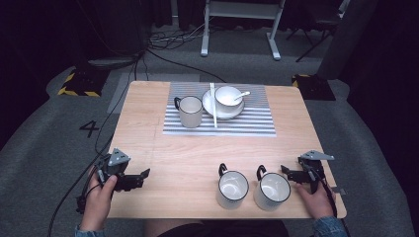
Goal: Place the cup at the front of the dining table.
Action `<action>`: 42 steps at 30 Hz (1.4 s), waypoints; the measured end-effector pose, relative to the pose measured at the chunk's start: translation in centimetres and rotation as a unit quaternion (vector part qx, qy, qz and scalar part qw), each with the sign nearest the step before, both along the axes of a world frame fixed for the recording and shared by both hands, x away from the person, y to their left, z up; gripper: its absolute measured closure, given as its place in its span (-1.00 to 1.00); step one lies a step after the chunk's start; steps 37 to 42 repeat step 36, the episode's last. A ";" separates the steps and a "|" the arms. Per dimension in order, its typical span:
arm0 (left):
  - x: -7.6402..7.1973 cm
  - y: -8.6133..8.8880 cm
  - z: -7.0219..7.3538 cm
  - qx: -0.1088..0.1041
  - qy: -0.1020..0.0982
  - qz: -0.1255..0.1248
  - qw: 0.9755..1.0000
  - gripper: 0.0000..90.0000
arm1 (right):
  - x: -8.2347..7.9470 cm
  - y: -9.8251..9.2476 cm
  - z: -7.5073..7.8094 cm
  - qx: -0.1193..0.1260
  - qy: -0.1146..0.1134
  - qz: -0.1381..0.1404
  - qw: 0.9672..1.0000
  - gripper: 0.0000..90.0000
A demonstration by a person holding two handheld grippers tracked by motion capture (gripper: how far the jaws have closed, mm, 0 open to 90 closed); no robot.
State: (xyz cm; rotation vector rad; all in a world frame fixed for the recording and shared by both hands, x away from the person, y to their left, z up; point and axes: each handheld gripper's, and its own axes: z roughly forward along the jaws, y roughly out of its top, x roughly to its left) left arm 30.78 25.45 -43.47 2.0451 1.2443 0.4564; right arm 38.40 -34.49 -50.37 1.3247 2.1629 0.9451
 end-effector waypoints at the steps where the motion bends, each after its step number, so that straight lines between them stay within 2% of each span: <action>1: -0.1 0.0 -0.3 0.001 0.004 -0.001 1.000 -0.65 | 0.0 0.0 0.0 0.000 -0.001 0.000 1.000 -0.67; 5: -0.3 -0.1 -1.4 0.005 0.020 -0.002 1.000 -0.65 | 0.0 0.0 0.0 0.000 0.000 0.000 1.000 -0.67; 9: -0.3 -0.4 -2.4 0.022 0.043 -0.012 0.999 -0.65 | 0.0 0.0 0.0 0.000 0.000 0.001 1.000 -0.67; 14: -0.2 -0.9 -3.7 0.044 0.078 -0.041 0.995 -0.65 | 0.0 0.0 0.0 0.000 -0.001 0.000 1.000 -0.67; 16: -0.1 -1.2 -4.1 0.056 0.088 -0.043 0.994 -0.64 | 0.0 0.0 0.0 0.000 0.000 0.000 1.000 -0.67; 20: 0.2 -1.6 -4.9 0.055 0.106 -0.050 0.992 -0.64 | 0.0 0.0 0.0 0.000 -0.001 0.001 1.000 -0.67; 24: 0.1 -1.9 -5.2 0.071 0.094 -0.052 0.992 -0.65 | 0.0 0.0 0.0 0.001 0.000 -0.001 1.000 -0.67; 27: 0.2 -1.7 -5.5 0.064 0.081 -0.049 0.993 -0.66 | 0.0 0.0 0.0 0.001 0.001 0.000 1.000 -0.67; 29: 0.1 -1.5 -5.9 0.058 0.065 -0.042 0.995 -0.75 | 0.0 0.0 0.0 0.000 0.000 0.000 1.000 -0.67; 30: 0.1 -1.5 -6.1 0.054 0.063 -0.038 0.996 -0.82 | 0.0 0.0 0.0 0.000 0.000 0.000 1.000 -0.67; 34: 0.1 -1.6 -6.2 0.057 0.072 -0.043 0.995 -0.97 | 0.0 0.0 0.0 -0.001 -0.001 0.001 1.000 -0.67; 35: 0.1 -1.7 -6.1 0.062 0.072 -0.040 0.995 -0.97 | 0.0 0.0 0.0 0.000 0.000 0.000 1.000 -0.67; 42: 0.1 -1.7 -6.1 0.062 0.075 -0.041 0.994 -0.97 | 0.0 0.0 0.0 -0.001 -0.001 0.001 1.000 -0.67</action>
